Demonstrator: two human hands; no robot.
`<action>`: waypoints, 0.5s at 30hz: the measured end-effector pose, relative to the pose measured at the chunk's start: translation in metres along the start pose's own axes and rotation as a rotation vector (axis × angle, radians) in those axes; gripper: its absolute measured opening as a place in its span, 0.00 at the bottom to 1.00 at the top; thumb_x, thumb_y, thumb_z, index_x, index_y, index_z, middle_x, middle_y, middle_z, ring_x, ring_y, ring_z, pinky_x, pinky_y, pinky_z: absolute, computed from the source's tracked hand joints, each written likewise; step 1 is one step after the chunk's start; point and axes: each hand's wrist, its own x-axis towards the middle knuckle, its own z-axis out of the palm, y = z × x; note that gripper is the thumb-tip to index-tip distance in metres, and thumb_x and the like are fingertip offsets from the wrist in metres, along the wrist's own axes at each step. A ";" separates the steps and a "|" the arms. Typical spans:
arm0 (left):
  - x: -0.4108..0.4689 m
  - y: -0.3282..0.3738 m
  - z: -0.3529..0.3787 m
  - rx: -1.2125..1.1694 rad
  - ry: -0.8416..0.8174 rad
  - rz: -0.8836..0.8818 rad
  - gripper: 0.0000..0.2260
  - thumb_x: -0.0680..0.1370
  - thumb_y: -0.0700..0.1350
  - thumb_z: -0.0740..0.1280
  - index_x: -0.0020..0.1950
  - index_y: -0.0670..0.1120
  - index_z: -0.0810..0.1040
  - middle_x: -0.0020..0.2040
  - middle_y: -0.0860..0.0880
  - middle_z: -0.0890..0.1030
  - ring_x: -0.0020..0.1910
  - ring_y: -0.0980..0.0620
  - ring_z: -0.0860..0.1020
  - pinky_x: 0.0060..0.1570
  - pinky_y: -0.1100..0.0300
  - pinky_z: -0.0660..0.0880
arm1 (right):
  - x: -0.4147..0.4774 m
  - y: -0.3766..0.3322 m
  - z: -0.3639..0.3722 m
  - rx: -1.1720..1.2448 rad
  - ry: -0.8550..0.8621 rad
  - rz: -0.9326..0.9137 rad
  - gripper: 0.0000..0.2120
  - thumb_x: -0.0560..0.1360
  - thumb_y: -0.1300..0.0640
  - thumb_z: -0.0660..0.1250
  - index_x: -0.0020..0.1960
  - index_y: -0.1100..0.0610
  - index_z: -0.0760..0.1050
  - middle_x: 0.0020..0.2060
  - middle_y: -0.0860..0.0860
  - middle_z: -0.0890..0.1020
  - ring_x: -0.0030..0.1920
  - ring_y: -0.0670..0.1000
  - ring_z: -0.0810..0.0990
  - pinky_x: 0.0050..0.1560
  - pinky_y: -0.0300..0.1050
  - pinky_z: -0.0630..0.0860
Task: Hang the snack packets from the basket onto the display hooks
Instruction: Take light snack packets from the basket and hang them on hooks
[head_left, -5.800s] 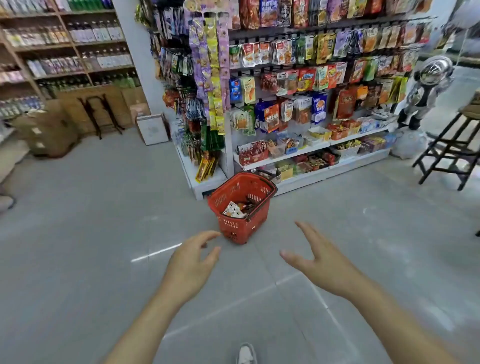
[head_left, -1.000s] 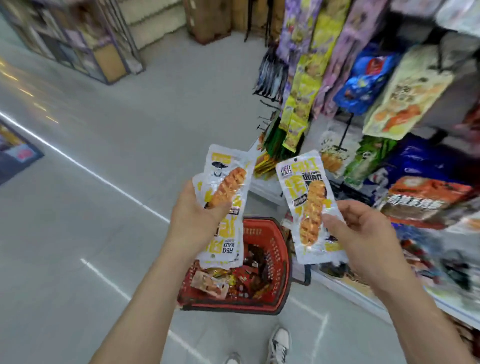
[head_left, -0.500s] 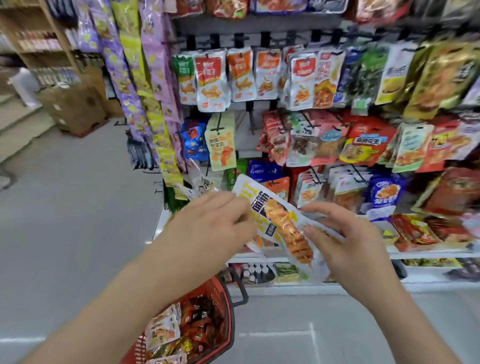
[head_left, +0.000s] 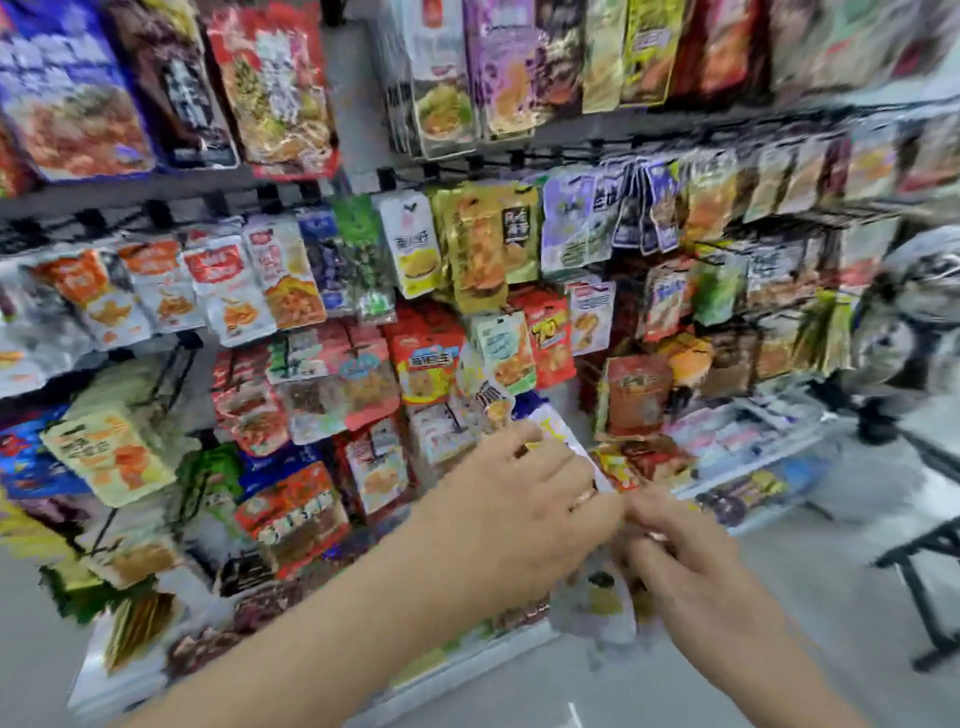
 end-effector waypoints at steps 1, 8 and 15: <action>0.017 0.002 0.008 -0.033 -0.017 0.040 0.05 0.78 0.39 0.58 0.44 0.47 0.70 0.35 0.48 0.75 0.34 0.46 0.73 0.43 0.54 0.75 | 0.004 -0.001 -0.014 0.019 0.000 0.066 0.12 0.75 0.69 0.62 0.40 0.57 0.80 0.38 0.54 0.77 0.42 0.51 0.76 0.37 0.37 0.70; 0.116 -0.010 0.064 -0.144 -0.195 0.219 0.23 0.75 0.40 0.53 0.68 0.51 0.72 0.39 0.48 0.78 0.31 0.47 0.76 0.37 0.56 0.75 | 0.058 0.019 -0.083 -0.148 -0.198 0.170 0.07 0.68 0.63 0.73 0.41 0.53 0.79 0.39 0.47 0.81 0.41 0.40 0.79 0.43 0.36 0.76; 0.176 -0.052 0.140 -0.095 0.129 0.153 0.22 0.78 0.39 0.58 0.69 0.58 0.70 0.57 0.49 0.79 0.56 0.49 0.77 0.68 0.42 0.64 | 0.143 0.060 -0.117 -0.285 0.189 0.084 0.16 0.77 0.65 0.65 0.43 0.43 0.75 0.39 0.42 0.80 0.41 0.35 0.78 0.40 0.24 0.70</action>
